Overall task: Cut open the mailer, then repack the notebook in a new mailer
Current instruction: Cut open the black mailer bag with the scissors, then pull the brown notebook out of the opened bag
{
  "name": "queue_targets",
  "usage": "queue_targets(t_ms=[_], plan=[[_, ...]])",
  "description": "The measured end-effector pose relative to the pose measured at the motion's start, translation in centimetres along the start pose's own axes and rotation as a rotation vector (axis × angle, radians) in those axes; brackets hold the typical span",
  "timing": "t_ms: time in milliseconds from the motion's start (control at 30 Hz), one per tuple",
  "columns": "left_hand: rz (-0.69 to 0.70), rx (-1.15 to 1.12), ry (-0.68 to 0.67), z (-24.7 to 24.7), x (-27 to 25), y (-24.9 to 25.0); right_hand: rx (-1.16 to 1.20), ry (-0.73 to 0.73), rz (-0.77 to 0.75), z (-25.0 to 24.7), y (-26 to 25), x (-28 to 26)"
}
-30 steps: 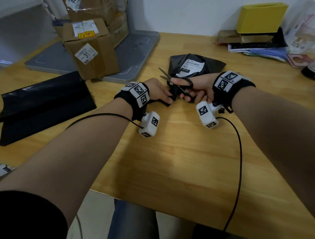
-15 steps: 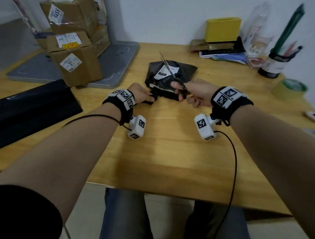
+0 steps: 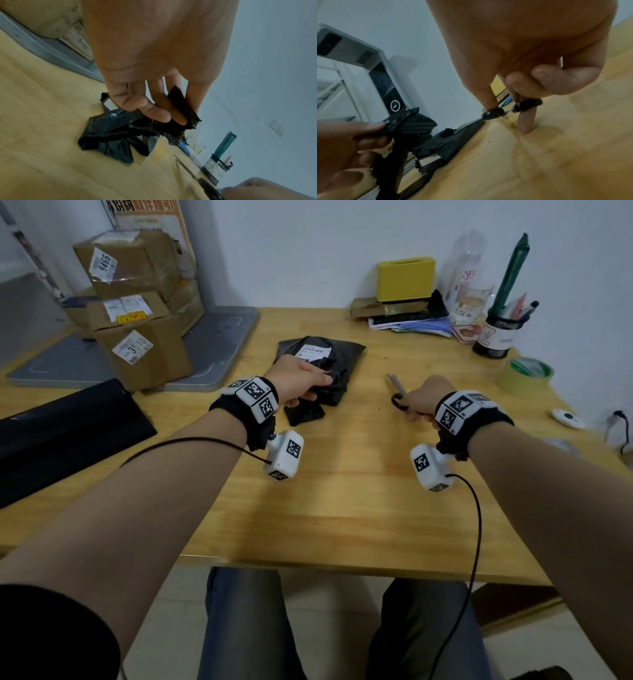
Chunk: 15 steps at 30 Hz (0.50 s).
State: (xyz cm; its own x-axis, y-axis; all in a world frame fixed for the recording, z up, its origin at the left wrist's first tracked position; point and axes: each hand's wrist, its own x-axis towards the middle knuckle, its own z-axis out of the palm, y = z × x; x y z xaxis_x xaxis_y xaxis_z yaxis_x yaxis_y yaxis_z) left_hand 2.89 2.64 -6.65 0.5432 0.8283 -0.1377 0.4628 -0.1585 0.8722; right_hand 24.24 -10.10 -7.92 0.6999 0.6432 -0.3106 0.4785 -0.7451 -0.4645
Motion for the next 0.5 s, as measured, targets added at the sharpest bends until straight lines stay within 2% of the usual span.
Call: queue_targets(t_ms=[200, 367, 433, 500], plan=[[0.002, -0.034, -0.052, 0.7, -1.1, 1.0, -0.097, 0.015, -0.132, 0.1, -1.8, -1.8], [-0.001, -0.02, -0.021, 0.8, -1.4, 1.1, -0.135, -0.023, -0.189, 0.3, -2.5, -2.5], [0.016, 0.001, 0.007, 0.9, -1.3, 1.2, -0.103, -0.021, -0.236, 0.1, -2.5, -2.6], [0.031, -0.012, 0.023, 1.0, -1.1, 1.6, 0.049, -0.084, -0.322, 0.0, -2.6, -2.7]])
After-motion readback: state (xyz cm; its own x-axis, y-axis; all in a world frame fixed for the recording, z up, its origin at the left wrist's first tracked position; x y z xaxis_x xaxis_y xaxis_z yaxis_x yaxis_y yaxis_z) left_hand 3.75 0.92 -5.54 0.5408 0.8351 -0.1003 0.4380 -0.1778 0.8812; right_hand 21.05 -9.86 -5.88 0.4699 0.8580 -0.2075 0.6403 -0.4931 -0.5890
